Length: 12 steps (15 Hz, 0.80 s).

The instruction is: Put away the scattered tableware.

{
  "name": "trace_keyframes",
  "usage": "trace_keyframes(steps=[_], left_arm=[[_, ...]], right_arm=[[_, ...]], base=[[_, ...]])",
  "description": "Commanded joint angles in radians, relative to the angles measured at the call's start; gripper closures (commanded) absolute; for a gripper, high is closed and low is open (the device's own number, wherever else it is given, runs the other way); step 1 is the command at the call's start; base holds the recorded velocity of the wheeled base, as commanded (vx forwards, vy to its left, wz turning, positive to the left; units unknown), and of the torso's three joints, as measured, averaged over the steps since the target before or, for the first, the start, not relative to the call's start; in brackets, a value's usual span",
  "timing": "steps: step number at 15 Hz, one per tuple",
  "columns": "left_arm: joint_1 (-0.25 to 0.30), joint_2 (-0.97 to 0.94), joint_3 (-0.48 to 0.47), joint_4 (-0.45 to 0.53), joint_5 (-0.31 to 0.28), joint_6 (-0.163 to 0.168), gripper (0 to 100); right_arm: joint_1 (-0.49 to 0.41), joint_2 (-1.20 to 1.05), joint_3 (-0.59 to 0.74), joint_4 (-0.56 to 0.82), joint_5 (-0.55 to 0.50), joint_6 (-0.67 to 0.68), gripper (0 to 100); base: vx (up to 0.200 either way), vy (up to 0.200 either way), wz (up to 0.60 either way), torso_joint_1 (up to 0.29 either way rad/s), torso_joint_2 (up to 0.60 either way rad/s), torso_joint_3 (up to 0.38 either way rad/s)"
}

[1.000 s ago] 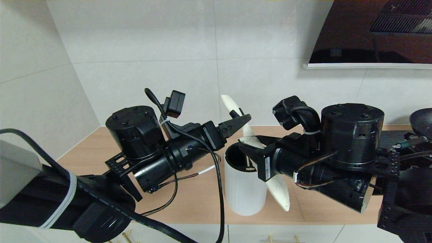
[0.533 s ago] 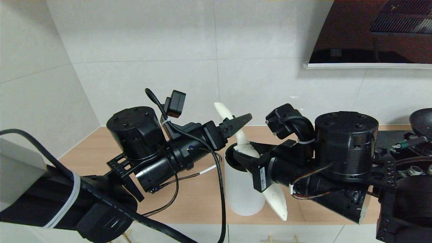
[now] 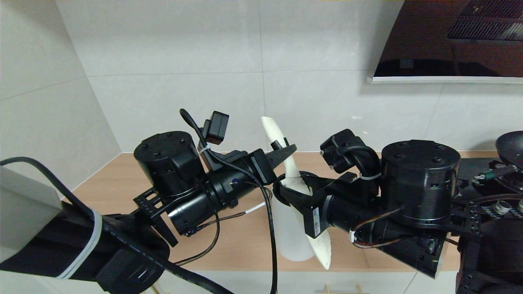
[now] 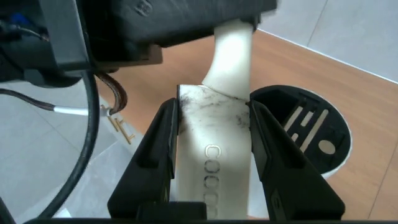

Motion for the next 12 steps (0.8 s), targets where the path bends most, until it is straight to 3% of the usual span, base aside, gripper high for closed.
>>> trace_keyframes(steps=[1,8,9,12], left_arm=[[-0.001,0.006,0.003,-0.003,0.0,0.001,100],[-0.001,0.005,0.012,-0.07,0.002,-0.004,100],[-0.001,0.005,0.012,-0.07,0.002,-0.001,100],[-0.001,-0.027,0.006,-0.064,0.003,0.004,100]], right_arm=[[0.003,0.001,0.0,-0.003,0.0,0.0,100],[0.003,0.004,-0.001,-0.003,-0.003,0.0,100],[0.003,0.004,-0.001,-0.005,-0.006,0.001,0],[0.003,0.0,0.0,-0.005,-0.006,0.001,0]], base=[[0.0,0.0,0.0,0.0,0.0,0.0],[0.0,0.0,0.0,0.0,0.0,0.0],[0.0,0.0,0.0,0.0,0.0,0.0],[0.0,0.0,0.0,0.0,0.0,0.0]])
